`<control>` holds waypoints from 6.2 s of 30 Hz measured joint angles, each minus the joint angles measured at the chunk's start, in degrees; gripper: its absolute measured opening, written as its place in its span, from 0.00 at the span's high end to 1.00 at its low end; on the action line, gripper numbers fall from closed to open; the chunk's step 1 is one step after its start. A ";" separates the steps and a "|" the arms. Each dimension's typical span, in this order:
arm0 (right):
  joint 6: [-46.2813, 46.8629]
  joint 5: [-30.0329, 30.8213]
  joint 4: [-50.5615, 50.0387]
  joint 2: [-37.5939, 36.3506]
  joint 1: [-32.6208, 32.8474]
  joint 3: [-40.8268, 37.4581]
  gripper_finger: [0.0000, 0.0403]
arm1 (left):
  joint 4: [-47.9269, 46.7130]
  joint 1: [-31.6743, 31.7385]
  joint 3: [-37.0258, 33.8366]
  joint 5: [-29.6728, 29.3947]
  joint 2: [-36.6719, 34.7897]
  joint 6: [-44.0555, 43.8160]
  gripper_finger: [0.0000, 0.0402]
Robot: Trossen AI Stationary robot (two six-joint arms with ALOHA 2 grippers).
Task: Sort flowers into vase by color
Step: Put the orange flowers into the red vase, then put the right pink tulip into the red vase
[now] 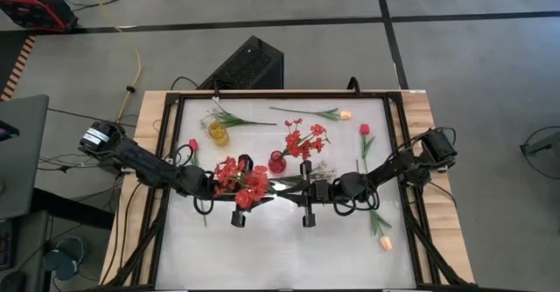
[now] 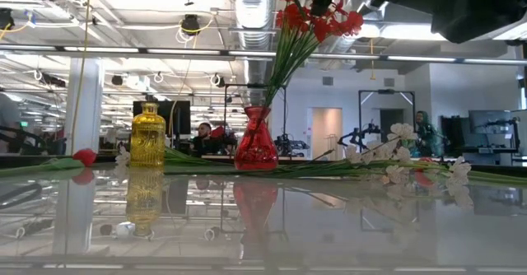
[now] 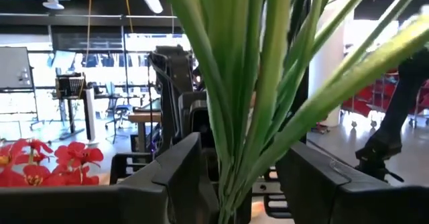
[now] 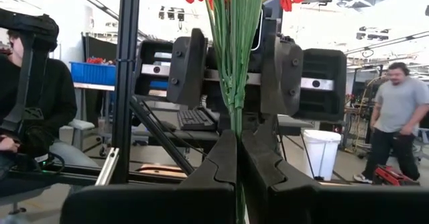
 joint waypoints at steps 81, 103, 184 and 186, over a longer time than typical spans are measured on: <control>11.62 1.93 -37.06 -8.52 7.28 0.02 0.36 | -35.84 26.18 1.24 10.21 -9.33 -6.67 1.00; 11.62 1.88 -37.07 -8.52 7.28 0.02 0.36 | -34.38 27.10 1.26 7.78 1.32 -13.40 1.00; 77.27 1.90 -137.34 -29.97 -14.85 -5.05 0.51 | -44.72 -13.99 -18.23 -8.51 -31.30 -15.47 0.53; 75.97 1.90 -136.03 -30.02 -17.46 -6.87 0.51 | -44.56 -13.99 -18.23 -8.36 -31.30 -15.47 0.53</control>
